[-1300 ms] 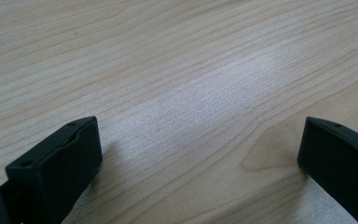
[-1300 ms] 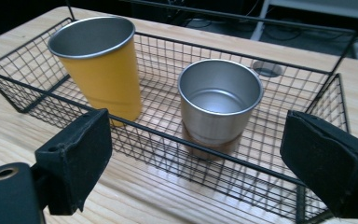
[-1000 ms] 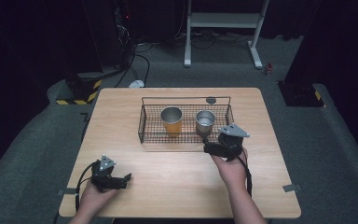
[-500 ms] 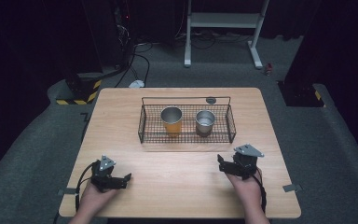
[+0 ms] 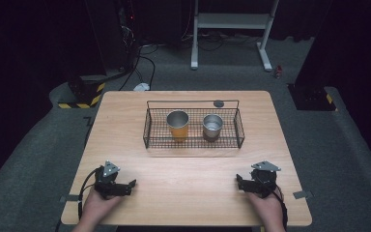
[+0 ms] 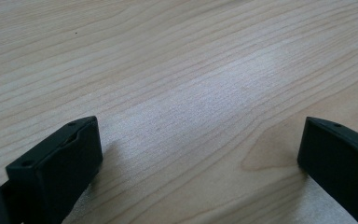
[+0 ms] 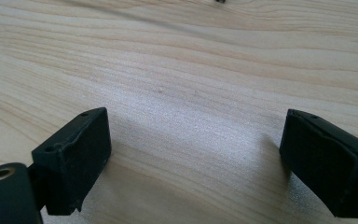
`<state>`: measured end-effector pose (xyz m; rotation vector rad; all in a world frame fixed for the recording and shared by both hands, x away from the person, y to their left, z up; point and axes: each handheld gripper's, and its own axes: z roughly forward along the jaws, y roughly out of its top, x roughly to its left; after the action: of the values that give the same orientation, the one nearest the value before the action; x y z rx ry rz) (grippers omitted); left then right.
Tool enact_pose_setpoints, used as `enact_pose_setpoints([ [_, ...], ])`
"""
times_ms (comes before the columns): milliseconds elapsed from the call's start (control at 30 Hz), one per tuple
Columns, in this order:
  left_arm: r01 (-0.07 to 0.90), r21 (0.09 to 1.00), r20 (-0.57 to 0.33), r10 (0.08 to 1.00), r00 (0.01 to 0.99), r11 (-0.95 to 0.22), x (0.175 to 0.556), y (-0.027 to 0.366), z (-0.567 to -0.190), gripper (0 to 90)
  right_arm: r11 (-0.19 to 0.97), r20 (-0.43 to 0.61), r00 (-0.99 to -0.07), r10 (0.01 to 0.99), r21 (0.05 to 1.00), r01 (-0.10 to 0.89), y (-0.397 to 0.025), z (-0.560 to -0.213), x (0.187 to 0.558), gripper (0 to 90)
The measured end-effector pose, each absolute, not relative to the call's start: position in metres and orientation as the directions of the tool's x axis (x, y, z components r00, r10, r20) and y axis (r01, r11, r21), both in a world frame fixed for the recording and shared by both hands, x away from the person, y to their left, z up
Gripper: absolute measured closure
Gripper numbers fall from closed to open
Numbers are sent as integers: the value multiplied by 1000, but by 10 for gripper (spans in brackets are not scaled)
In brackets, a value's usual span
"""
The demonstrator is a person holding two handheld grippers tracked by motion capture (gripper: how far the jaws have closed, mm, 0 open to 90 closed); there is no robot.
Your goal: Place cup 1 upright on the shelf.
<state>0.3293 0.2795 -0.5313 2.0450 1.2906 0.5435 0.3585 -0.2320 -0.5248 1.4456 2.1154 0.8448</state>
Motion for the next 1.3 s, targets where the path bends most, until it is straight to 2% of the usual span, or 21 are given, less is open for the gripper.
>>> enact_pose_setpoints([
  [567, 634, 712, 4, 904, 427, -303, 329, 279, -531, 2, 231, -17, -307, 952, 699, 677, -227, -525, 358, 86],
  [767, 634, 712, 5, 904, 427, -303, 329, 279, -531, 2, 215, -21, -280, 960, 699, 682, -224, -525, 370, 85],
  [833, 634, 712, 4, 904, 427, -303, 329, 279, -531, 2, 175, -18, -227, 974, 699, 693, -220, -525, 369, 85],
  [900, 635, 709, 7, 902, 431, -308, 329, 280, -531, 2, 165, -19, -214, 977, 700, 695, -219, -525, 367, 85],
  [1300, 632, 708, 7, 898, 439, -315, 330, 280, -531, 1, 157, -16, -205, 979, 699, 698, -218, -525, 366, 85],
])
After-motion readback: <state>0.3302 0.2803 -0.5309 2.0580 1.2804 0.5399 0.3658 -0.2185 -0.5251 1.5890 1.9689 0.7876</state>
